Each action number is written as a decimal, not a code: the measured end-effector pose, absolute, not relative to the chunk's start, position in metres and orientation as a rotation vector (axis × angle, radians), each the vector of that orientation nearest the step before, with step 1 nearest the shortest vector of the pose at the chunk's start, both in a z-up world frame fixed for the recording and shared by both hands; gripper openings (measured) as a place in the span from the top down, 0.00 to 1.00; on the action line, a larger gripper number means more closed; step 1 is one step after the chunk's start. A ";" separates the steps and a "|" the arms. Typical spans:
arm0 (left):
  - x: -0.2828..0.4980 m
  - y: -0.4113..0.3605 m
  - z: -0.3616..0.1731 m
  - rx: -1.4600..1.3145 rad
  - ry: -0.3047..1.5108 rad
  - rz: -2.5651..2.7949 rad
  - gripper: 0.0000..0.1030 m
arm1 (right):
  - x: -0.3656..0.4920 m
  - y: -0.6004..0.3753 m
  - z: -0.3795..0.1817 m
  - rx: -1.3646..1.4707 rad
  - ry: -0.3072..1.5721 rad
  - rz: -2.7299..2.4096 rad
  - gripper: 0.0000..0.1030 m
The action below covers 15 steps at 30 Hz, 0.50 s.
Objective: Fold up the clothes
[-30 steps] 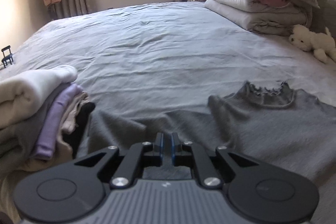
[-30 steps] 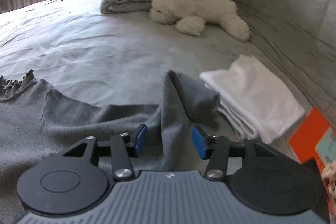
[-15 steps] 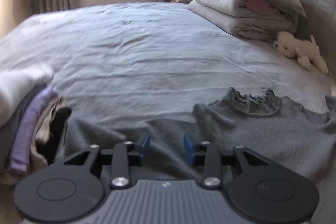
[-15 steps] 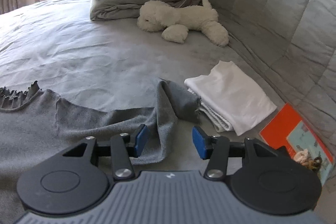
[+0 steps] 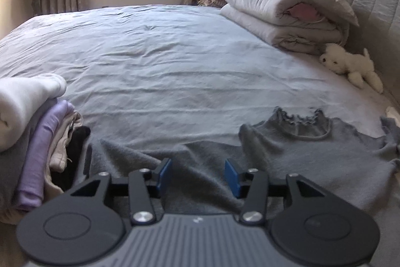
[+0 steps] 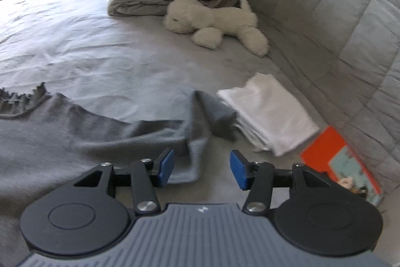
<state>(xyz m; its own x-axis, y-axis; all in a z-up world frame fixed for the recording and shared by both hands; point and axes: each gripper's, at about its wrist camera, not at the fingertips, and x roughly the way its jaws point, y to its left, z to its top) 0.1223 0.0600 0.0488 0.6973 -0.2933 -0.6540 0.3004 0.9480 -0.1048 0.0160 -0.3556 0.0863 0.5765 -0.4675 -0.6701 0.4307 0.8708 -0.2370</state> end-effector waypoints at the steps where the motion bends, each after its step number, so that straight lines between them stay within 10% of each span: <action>1: 0.124 0.060 0.046 0.014 0.731 -0.331 0.53 | 0.021 -0.353 0.085 -0.049 0.798 -0.519 0.47; 15: 0.132 0.044 0.048 0.012 0.703 -0.309 0.51 | 0.049 -0.357 0.058 -0.065 0.779 -0.377 0.45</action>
